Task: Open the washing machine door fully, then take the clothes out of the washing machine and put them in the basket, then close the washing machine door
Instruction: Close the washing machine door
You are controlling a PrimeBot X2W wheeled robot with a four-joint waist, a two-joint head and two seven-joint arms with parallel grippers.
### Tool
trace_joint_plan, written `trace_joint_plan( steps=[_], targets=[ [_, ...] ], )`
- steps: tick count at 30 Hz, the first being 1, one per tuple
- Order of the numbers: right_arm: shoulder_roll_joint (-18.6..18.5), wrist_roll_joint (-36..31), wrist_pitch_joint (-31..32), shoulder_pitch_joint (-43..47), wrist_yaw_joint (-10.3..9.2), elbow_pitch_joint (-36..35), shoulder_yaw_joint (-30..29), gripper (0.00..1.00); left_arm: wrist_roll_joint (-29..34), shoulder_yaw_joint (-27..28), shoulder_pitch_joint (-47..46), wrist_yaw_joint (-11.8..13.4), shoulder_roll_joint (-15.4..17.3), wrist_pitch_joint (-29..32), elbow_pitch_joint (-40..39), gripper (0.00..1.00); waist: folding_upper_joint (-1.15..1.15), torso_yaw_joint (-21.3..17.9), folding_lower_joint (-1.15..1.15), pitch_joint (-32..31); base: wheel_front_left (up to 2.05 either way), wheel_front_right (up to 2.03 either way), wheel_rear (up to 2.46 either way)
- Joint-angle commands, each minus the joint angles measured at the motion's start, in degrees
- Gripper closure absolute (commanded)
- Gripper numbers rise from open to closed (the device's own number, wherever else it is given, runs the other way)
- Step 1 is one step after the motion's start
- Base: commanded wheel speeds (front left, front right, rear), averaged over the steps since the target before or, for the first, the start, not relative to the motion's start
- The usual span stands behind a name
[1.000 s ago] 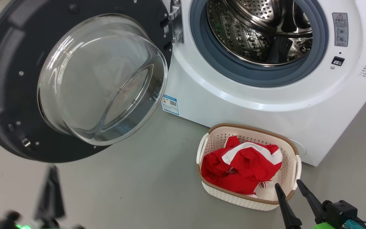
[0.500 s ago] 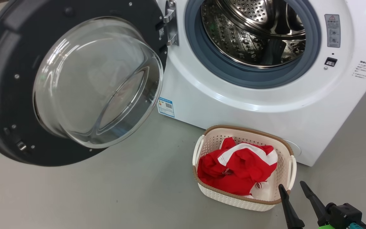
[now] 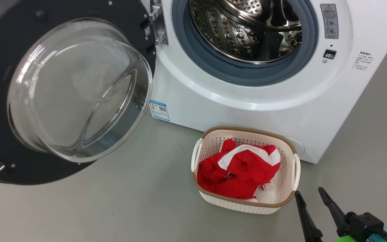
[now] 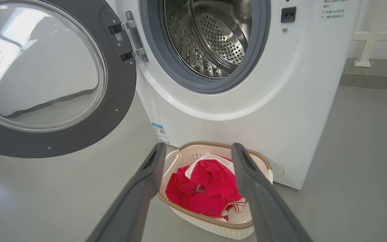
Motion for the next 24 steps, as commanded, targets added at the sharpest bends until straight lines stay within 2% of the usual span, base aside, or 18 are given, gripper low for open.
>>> trace_joint_plan(
  steps=[1,7,11,18,24],
  targets=[
    [-0.6,-0.3,-0.4,-1.5,0.42,-1.7,1.1,0.0,-2.8,1.1,-4.1,-0.3,4.9,3.1,3.8,1.0,0.0,-0.6,0.0,1.0,0.0,0.0,0.0],
    [-1.3,-0.5,-0.4,-2.7,0.42,-2.0,1.1,0.0,-7.1,0.1,-9.5,-0.3,9.2,12.1,17.1,1.0,0.0,-1.2,0.0,3.0,0.0,0.0,0.0],
    [-1.5,-0.5,-0.4,-3.0,0.42,-2.1,0.9,0.0,-8.3,-2.4,-11.1,-0.3,11.4,17.1,21.5,1.0,0.0,-1.7,0.0,3.6,0.0,0.0,0.0],
    [-1.5,-0.6,-0.4,-3.1,0.42,-2.3,0.8,0.0,-10.5,-5.6,-12.0,-0.3,13.4,24.3,25.6,1.0,0.0,-2.0,0.0,4.3,0.0,0.0,0.0],
    [-1.4,-0.5,-0.4,-3.3,0.42,-2.2,0.7,0.0,-14.4,-8.5,-11.0,-0.3,13.3,30.3,24.1,1.0,0.0,-1.9,0.0,4.4,0.0,0.0,0.0]
  ],
)
